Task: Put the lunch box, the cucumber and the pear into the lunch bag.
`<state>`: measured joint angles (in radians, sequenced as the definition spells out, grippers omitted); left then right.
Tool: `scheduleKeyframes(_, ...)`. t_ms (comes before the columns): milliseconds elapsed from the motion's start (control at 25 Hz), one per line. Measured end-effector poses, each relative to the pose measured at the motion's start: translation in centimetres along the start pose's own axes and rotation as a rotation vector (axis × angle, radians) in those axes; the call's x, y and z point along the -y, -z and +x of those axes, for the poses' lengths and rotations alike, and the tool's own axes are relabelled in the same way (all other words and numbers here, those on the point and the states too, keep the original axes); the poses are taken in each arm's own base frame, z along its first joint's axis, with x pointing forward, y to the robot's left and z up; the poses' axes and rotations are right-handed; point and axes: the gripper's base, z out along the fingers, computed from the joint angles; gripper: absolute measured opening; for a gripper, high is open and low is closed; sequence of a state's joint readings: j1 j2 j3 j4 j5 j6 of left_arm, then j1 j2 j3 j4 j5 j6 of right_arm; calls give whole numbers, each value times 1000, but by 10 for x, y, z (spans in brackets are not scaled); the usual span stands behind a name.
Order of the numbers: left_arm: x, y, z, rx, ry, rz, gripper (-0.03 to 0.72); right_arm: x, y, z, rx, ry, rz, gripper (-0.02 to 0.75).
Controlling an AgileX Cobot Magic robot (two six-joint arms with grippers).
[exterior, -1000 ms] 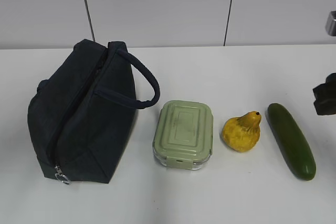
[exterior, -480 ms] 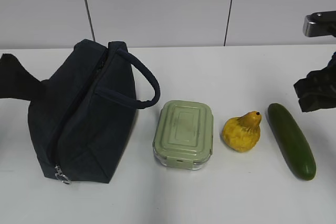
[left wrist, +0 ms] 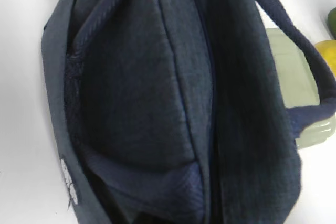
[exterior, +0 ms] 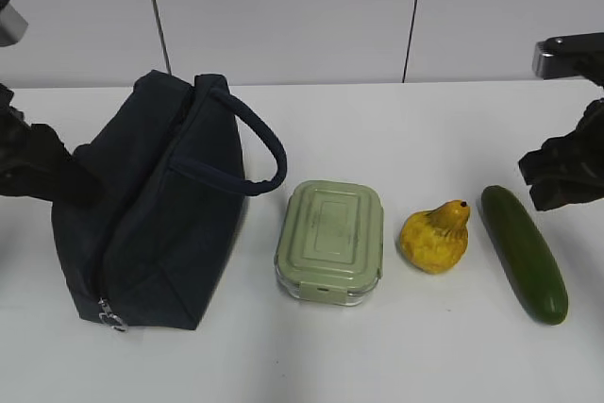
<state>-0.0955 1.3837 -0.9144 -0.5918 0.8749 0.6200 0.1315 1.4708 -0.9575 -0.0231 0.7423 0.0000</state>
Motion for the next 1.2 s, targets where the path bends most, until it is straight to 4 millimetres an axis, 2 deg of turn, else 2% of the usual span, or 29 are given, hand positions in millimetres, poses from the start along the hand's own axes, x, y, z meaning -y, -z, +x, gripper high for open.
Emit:
scheduleKeyframes(80,-1,-2,0,-4,4,0,68,0,-4,-1,-9,0,0,378)
scheduleKeyframes(200,-1,-3,-1,-2,6,0,-6,0,-10,-3,-20,0,-1,378)
scheduleKeyframes(400,-1,-3,-1,-1,6,0,-15,1,-22,-12,-39,3,10,396)
scheduleKeyframes(600,-1,-3,-1,-2,6,0,-15,6,-41,-27,-102,30,67,492)
scheduleKeyframes(720,-1,-3,-1,-2,6,0,-15,7,-58,-34,-143,37,77,522)
scheduleKeyframes(880,-1,-3,-1,-2,6,0,-15,8,-76,-38,-189,34,78,529)
scheduleKeyframes(1040,-1,-3,-1,-2,6,0,-15,20,-91,-35,-230,-1,27,532)
scheduleKeyframes(1200,-1,-3,-1,-2,4,0,-15,29,-95,-33,-241,-3,-17,533)
